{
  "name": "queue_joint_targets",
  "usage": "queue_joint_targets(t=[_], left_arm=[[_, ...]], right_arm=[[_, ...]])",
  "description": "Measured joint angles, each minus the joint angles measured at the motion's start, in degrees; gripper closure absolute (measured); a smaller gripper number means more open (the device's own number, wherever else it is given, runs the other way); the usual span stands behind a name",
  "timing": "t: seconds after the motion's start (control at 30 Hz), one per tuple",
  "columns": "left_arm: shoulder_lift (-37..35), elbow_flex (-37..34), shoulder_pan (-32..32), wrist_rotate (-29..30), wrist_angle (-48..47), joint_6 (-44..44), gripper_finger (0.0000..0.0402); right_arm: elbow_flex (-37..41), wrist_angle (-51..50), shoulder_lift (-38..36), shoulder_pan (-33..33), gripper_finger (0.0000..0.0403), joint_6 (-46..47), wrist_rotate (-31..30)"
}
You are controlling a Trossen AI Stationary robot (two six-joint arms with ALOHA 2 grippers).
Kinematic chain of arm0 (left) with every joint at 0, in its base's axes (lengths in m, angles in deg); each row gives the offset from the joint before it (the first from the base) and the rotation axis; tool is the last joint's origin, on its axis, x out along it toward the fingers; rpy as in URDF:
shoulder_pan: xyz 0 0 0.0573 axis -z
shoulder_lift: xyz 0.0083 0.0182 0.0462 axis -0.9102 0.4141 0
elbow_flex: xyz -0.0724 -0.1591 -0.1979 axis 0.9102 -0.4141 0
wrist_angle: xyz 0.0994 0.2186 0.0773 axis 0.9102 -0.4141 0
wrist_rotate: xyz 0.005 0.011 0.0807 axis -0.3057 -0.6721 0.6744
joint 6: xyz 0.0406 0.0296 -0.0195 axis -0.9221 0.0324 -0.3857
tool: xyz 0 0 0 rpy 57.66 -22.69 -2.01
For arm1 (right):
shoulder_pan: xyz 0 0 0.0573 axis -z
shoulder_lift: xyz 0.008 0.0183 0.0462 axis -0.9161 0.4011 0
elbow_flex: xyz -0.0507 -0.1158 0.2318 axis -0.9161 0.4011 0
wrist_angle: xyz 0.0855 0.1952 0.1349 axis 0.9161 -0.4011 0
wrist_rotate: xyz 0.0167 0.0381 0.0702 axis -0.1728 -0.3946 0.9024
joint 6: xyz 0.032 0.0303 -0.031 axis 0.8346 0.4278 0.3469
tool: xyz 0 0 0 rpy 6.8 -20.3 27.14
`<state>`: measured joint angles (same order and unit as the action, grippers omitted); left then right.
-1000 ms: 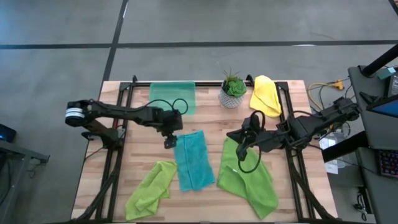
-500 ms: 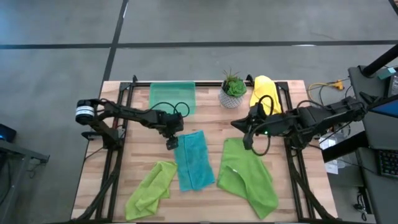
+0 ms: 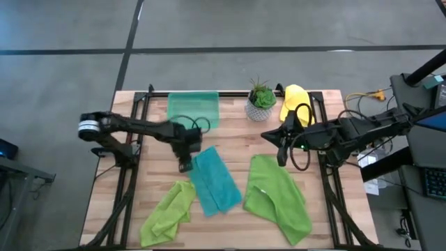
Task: Fold microfiber towels
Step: Fold the blue microfiber cloth
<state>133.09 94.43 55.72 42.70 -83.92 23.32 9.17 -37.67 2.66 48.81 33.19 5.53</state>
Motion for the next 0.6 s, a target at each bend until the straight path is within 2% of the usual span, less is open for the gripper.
queue_joint_targets(t=[0.13, 0.3, 0.43, 0.53, 0.6], left_arm=[[-7.75, 7.44, -0.10, 1.36, -9.86, 0.00, 0.0400], [-15.03, 18.93, -0.07, 1.41, -11.93, 0.07, 0.0401], [-15.86, 28.14, 0.06, 1.79, -11.71, 1.91, 0.0401], [-14.44, 35.07, 0.19, 1.37, -12.37, 4.33, 0.0401], [-13.22, 38.74, 0.19, -0.94, -12.55, 4.58, 0.0401]], right_arm=[[0.34, 5.45, 1.52, 1.85, 0.0394, -2.79, 5.83], [0.44, 16.36, 4.73, 6.50, 0.0394, -4.35, 19.22], [0.04, 23.47, 8.85, 10.03, 0.0379, -4.33, 26.10], [-1.29, 26.24, 12.43, 12.00, 0.0346, -4.68, 27.60], [-3.04, 26.38, 14.70, 12.88, 0.0315, -5.67, 28.22]])
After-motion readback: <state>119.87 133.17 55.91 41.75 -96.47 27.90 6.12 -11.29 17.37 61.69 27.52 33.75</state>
